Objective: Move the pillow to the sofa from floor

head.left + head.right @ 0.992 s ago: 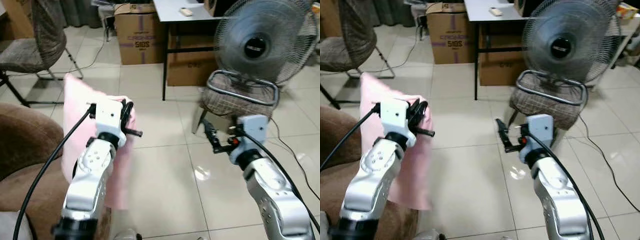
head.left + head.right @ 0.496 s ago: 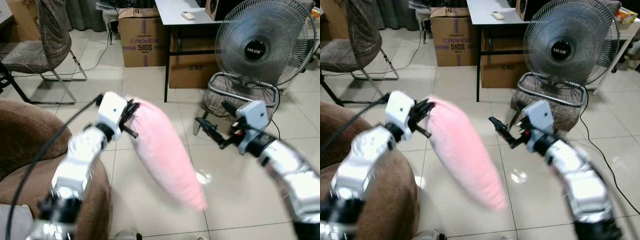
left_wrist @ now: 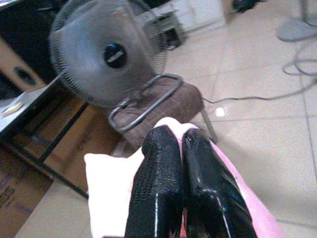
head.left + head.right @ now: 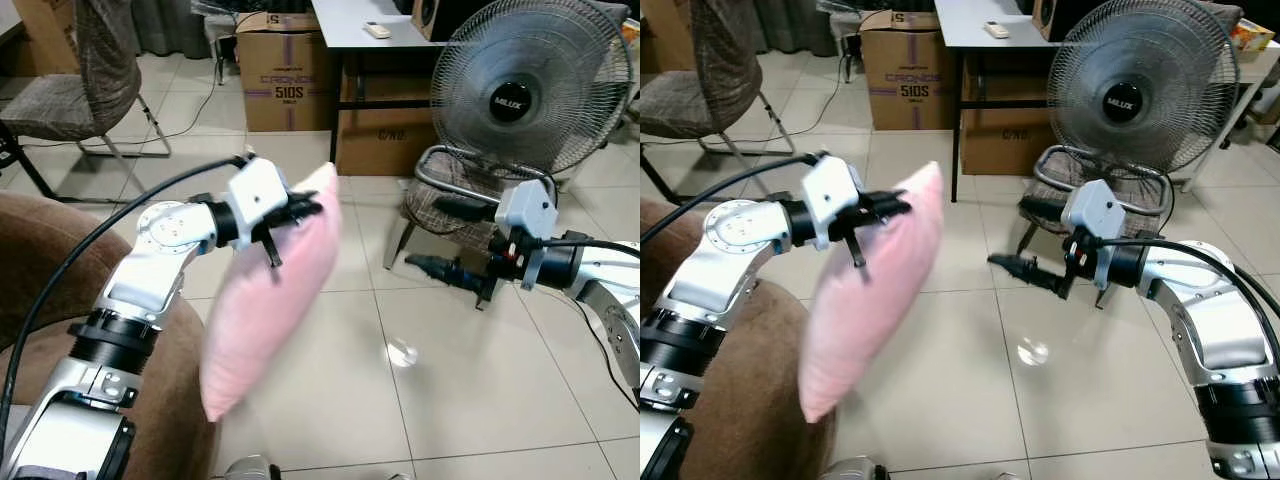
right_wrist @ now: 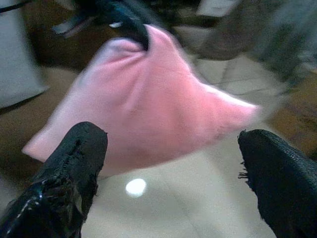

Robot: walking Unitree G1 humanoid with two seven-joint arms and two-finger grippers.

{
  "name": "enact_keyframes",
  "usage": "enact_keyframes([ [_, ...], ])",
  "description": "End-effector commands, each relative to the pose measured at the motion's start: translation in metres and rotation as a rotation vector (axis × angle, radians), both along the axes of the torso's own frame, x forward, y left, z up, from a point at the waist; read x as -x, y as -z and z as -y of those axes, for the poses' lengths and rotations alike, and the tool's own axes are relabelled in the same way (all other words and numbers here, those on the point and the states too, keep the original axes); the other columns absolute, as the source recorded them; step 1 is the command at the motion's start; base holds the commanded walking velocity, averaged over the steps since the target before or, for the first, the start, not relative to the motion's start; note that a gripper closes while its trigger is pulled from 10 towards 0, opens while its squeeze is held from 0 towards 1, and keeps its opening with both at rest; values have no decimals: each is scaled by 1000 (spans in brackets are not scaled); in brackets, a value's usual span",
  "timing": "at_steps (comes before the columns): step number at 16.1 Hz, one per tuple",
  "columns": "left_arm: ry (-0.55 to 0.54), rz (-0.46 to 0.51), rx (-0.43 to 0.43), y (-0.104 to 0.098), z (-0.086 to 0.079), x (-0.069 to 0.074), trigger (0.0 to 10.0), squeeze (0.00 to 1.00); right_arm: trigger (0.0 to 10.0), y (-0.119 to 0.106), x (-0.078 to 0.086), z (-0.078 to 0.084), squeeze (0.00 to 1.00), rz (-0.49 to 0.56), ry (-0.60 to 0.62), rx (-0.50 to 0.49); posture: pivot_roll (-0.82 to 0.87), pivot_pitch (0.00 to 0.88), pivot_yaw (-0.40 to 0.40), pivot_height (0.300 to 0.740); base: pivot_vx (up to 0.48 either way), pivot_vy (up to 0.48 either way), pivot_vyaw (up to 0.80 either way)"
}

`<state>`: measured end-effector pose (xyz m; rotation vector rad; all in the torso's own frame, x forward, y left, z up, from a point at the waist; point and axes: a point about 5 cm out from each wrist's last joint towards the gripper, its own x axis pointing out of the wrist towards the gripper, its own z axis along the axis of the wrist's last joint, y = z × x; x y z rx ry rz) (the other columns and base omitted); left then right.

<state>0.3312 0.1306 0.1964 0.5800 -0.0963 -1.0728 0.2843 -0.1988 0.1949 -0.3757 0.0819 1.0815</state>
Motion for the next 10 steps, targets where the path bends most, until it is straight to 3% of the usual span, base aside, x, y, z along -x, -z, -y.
enact_keyframes([
  [1,91,70,-20,-17,8,2,10000,0,10000,-7,1,-1,1000,-6,-79,31,89,0,-23,740,0,0,0],
  [4,306,80,-116,-21,13,24,10000,0,10000,-7,3,-3,1000,-34,-229,146,96,0,-35,740,0,0,0],
  [7,398,92,-167,-25,15,35,10000,0,10000,-20,-6,5,1000,12,-267,233,105,0,-57,740,0,0,0],
  [8,441,110,-179,-28,19,40,10000,0,10000,-25,-8,9,137,21,-303,281,104,0,-59,740,0,0,0],
  [9,469,113,-186,-30,22,42,10000,0,10000,-28,-10,11,0,30,-320,311,104,0,-61,740,0,0,0],
  [10,487,120,-189,-30,24,44,10000,0,10000,-30,-12,12,0,36,-332,322,104,0,-61,740,0,0,0],
])
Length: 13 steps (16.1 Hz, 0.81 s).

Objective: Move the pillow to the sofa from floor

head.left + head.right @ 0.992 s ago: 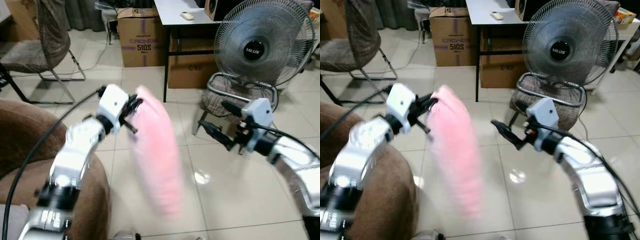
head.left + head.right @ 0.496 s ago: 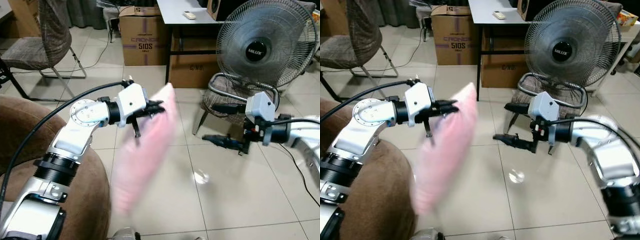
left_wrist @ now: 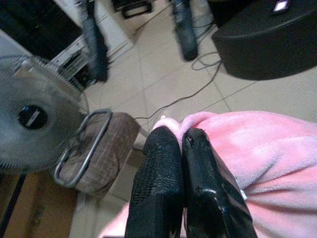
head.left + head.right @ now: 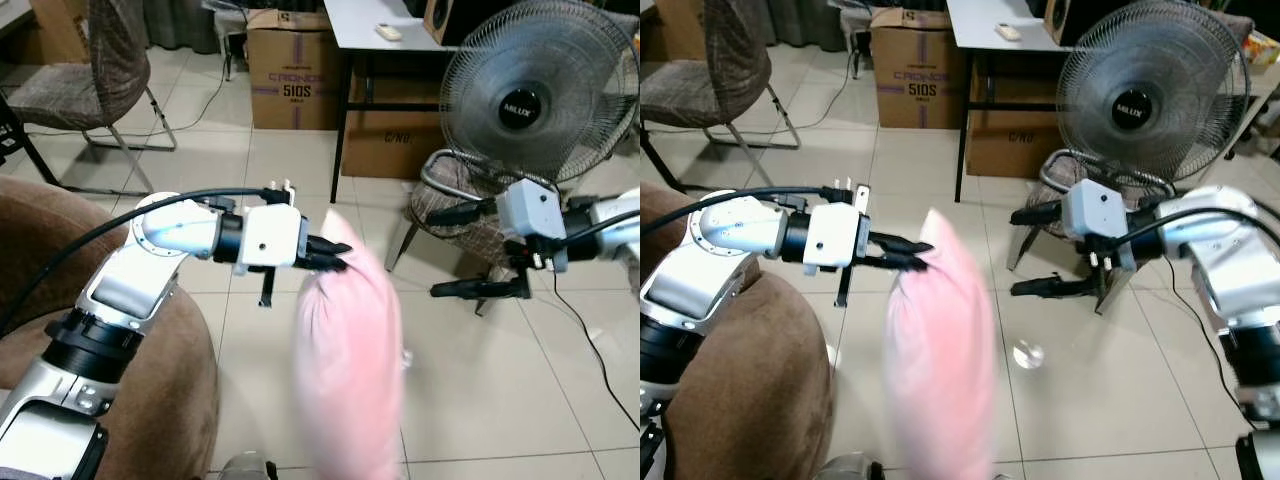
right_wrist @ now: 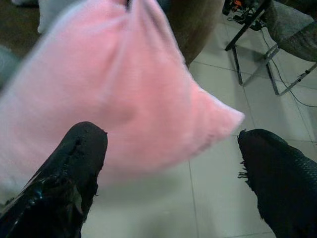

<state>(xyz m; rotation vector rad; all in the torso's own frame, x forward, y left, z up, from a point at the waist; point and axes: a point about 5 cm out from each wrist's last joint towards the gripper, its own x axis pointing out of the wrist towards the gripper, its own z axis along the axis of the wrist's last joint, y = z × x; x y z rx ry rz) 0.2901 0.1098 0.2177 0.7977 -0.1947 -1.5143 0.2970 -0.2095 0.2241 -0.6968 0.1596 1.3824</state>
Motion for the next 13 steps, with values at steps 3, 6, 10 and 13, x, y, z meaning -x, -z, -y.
enact_keyframes([
  [3,153,60,3,-11,19,9,10000,0,10000,-1,-8,-9,0,-3,-121,37,111,0,-68,740,0,0,0],
  [6,239,75,-46,-12,28,14,10000,0,10000,8,-14,-16,0,16,-165,59,128,0,-68,740,0,0,0],
  [10,288,82,-95,-9,32,15,10000,0,10000,9,-25,-23,0,81,-177,49,149,0,-62,740,0,0,0],
  [13,237,94,-76,-7,28,2,10000,0,10000,5,-33,-19,0,126,-143,37,151,0,-51,740,0,0,0],
])
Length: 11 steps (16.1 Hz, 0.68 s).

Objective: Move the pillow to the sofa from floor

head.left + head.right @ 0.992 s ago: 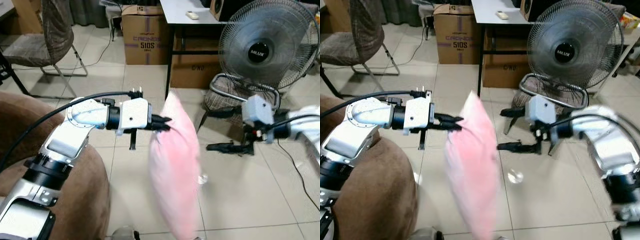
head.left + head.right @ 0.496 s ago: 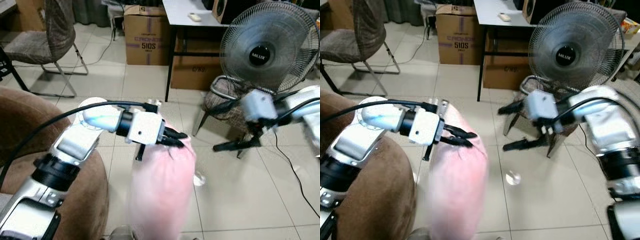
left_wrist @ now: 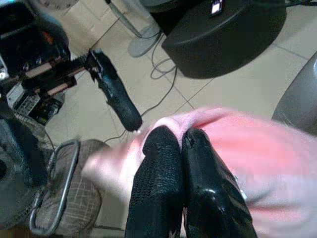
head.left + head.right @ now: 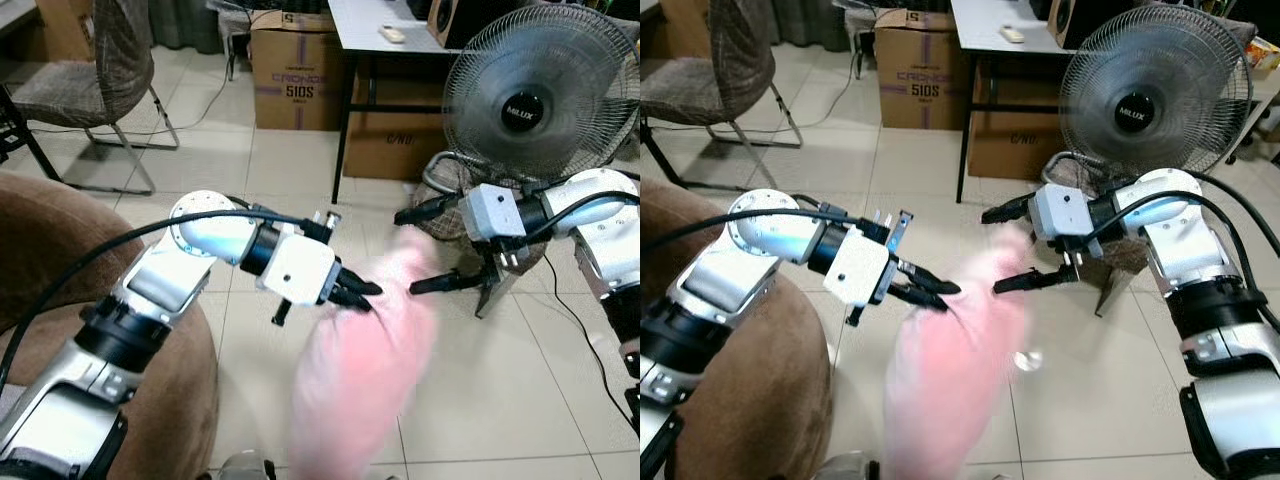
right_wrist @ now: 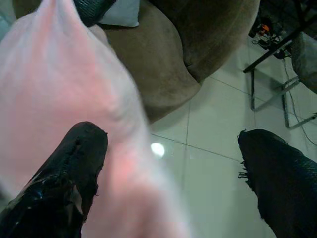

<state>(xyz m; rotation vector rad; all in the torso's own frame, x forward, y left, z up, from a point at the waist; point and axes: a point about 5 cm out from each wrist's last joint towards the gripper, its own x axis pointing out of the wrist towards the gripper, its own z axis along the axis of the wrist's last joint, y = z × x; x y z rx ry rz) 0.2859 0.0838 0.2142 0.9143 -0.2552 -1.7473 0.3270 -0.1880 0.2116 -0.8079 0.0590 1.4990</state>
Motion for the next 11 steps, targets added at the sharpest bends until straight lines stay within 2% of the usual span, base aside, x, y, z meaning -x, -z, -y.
enact_keyframes([
  [1,-26,69,58,-11,3,-10,10000,0,10000,-9,-7,3,0,52,41,-3,147,0,-40,740,0,0,0],
  [3,-40,125,59,-14,4,-18,10000,0,10000,-11,-14,6,0,65,87,-3,138,0,-30,740,0,0,0],
  [5,-34,193,84,-22,8,-24,10000,0,10000,-6,-16,3,0,41,76,-13,135,0,-24,740,0,0,0],
  [8,-28,227,92,-28,14,-27,10000,0,10000,1,-13,-9,0,-71,33,-75,144,0,-29,740,0,0,0],
  [9,-21,241,118,-28,16,-27,10000,0,10000,-2,-11,-9,0,-154,17,-137,150,0,-44,740,0,0,0],
  [11,-19,245,137,-27,16,-25,10000,0,10000,1,-6,-5,0,-220,-4,-134,148,0,-43,740,0,0,0],
])
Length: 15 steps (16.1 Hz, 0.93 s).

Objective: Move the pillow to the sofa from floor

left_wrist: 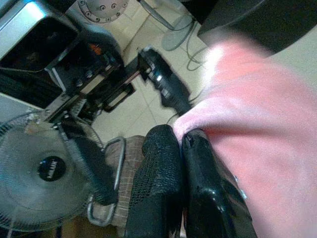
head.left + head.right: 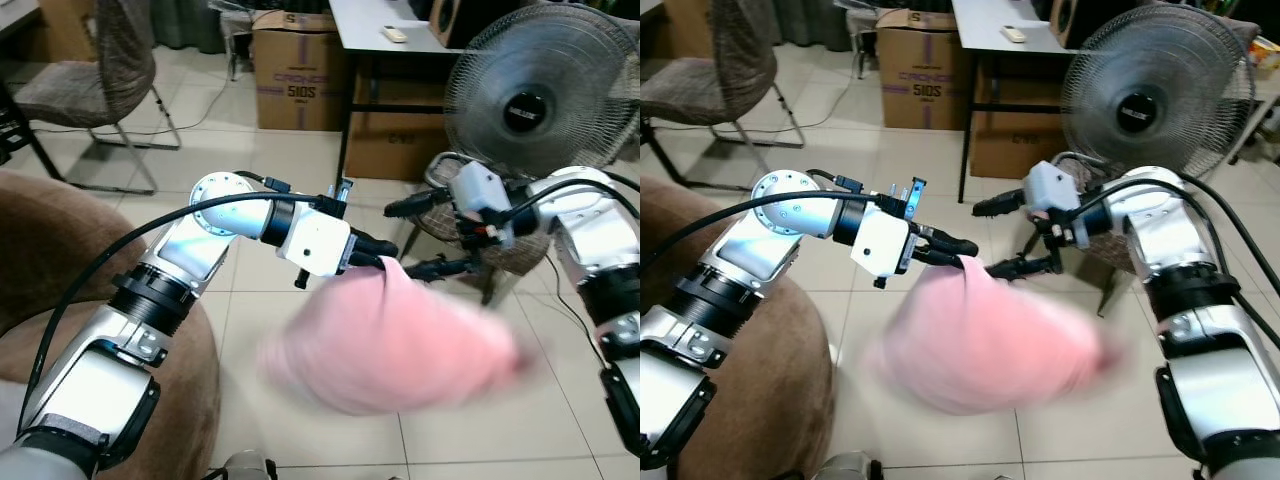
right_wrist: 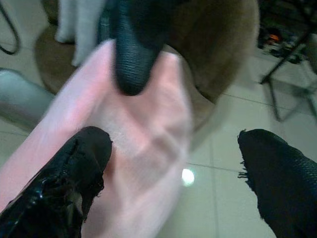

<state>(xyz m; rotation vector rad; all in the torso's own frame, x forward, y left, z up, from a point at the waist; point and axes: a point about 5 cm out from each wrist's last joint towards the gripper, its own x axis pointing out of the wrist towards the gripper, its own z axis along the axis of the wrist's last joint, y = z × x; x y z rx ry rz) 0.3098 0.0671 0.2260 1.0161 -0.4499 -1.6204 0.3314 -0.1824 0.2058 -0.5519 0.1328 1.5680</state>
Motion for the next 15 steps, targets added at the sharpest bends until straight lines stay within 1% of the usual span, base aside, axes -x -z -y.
enact_keyframes([
  [1,-6,49,49,-14,0,-2,10000,0,10000,10,8,4,0,-53,-26,29,145,0,-43,740,0,0,0],
  [3,-18,50,52,-14,-1,-3,10000,0,10000,18,13,6,0,-83,-23,33,147,0,-45,740,0,0,0],
  [4,-37,52,40,-13,-2,-5,10000,0,10000,11,10,6,0,-88,13,-26,147,0,-42,740,0,0,0],
  [6,-56,54,20,-8,-4,-7,10000,0,10000,-1,9,7,0,-100,54,-94,147,0,-37,740,0,0,0],
  [8,-78,43,11,-1,-6,-7,10000,0,10000,-9,14,12,0,-78,80,-122,145,0,-33,740,0,0,0],
  [10,-82,38,10,0,-6,-7,10000,0,10000,-10,16,15,0,-75,84,-123,140,0,-27,740,0,0,0],
  [11,-91,33,1,4,-8,-8,10000,0,10000,-13,20,20,0,-74,92,-121,135,0,-21,740,0,0,0],
  [12,-101,32,-4,6,-10,-9,10000,0,10000,-15,24,23,0,-89,98,-116,129,0,-15,740,0,0,0],
  [14,-108,33,3,5,-10,-11,10000,0,10000,-12,29,25,0,-123,103,-86,129,0,-15,740,0,0,0],
  [15,-98,40,48,-1,-7,-11,10000,0,10000,11,38,29,0,-185,114,14,118,0,-13,740,0,0,0],
])
